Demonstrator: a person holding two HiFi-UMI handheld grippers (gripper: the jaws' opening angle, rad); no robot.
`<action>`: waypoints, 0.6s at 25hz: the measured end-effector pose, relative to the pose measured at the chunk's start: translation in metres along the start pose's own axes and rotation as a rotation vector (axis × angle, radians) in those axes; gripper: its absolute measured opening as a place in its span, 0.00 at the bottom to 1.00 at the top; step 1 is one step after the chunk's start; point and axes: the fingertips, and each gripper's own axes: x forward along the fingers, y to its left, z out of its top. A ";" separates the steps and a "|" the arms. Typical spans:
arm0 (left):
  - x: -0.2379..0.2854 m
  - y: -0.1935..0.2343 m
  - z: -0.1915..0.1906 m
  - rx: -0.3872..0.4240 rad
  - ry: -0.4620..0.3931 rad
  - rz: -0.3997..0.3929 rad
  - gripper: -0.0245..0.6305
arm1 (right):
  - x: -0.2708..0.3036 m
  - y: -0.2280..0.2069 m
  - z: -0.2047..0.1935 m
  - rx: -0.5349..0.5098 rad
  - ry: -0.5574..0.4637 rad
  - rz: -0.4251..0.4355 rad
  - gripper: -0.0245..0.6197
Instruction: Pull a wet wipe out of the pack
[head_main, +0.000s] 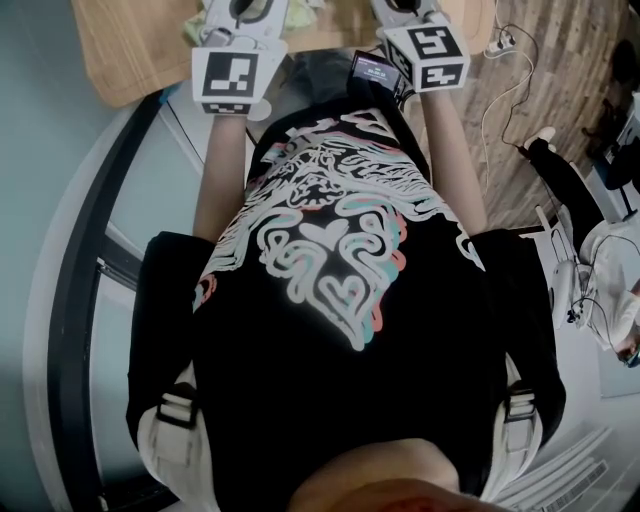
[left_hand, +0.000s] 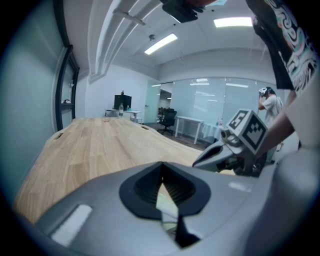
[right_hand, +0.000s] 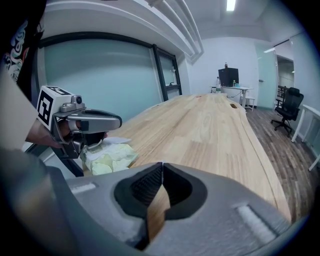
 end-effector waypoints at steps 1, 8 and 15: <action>0.000 0.000 0.000 0.000 0.000 0.001 0.02 | 0.001 0.000 0.000 -0.003 0.000 -0.001 0.05; -0.004 0.001 0.006 0.005 -0.009 0.016 0.02 | -0.001 0.001 0.003 -0.004 -0.007 -0.004 0.18; -0.013 0.001 0.017 0.020 -0.026 0.034 0.02 | -0.013 0.000 0.017 -0.017 -0.045 -0.027 0.18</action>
